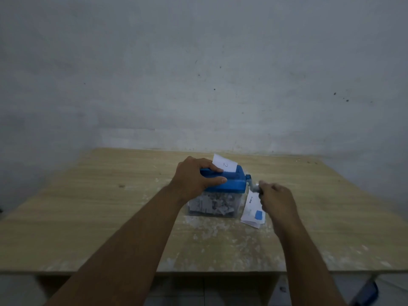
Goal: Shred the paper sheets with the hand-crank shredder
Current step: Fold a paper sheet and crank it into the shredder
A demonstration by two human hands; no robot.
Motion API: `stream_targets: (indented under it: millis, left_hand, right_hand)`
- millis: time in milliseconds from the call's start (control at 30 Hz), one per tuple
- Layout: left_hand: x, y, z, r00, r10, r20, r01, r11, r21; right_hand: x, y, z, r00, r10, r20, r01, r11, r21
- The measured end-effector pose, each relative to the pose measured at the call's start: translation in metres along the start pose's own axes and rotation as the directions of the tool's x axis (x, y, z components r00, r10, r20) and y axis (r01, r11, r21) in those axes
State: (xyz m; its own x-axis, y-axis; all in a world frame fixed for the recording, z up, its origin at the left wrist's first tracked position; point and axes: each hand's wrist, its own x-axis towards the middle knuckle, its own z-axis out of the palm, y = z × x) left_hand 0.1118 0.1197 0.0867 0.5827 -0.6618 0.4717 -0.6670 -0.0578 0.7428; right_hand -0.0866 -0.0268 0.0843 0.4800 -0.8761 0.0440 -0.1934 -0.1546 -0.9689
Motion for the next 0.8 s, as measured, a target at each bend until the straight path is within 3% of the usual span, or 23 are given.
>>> stream_targets:
  millis: [333,433,500,567,633,800]
  left_hand:
    - [0.004,0.002,-0.008,0.996,0.027,0.084,-0.025,1.000,-0.016]
    - [0.002,0.001,-0.006,0.996,0.047,0.072,-0.045,0.998,-0.035]
    - [0.002,-0.001,-0.004,0.997,0.054,0.053,-0.051,0.997,-0.051]
    - [0.001,-0.001,-0.003,0.998,0.054,0.041,-0.052,0.997,-0.055]
    - [0.000,-0.002,-0.002,0.998,0.050,0.028,-0.048,0.997,-0.058]
    - [-0.001,-0.004,0.001,0.999,0.037,0.006,-0.036,0.995,-0.089]
  right_hand:
    - [0.060,-0.061,0.002,0.980,-0.150,0.135,0.158,0.986,-0.052]
    - [0.081,-0.059,0.016,0.982,-0.121,0.143,0.128,0.991,-0.043]
    - [0.089,-0.046,0.025,0.986,-0.074,0.148,0.093,0.987,-0.127]
    - [0.089,-0.024,0.031,0.980,0.050,0.190,-0.006,0.975,-0.223]
    - [0.081,-0.002,0.032,0.961,0.157,0.226,-0.110,0.972,-0.209]
    - [0.053,0.039,0.027,0.988,0.097,0.123,-0.057,0.953,-0.298]
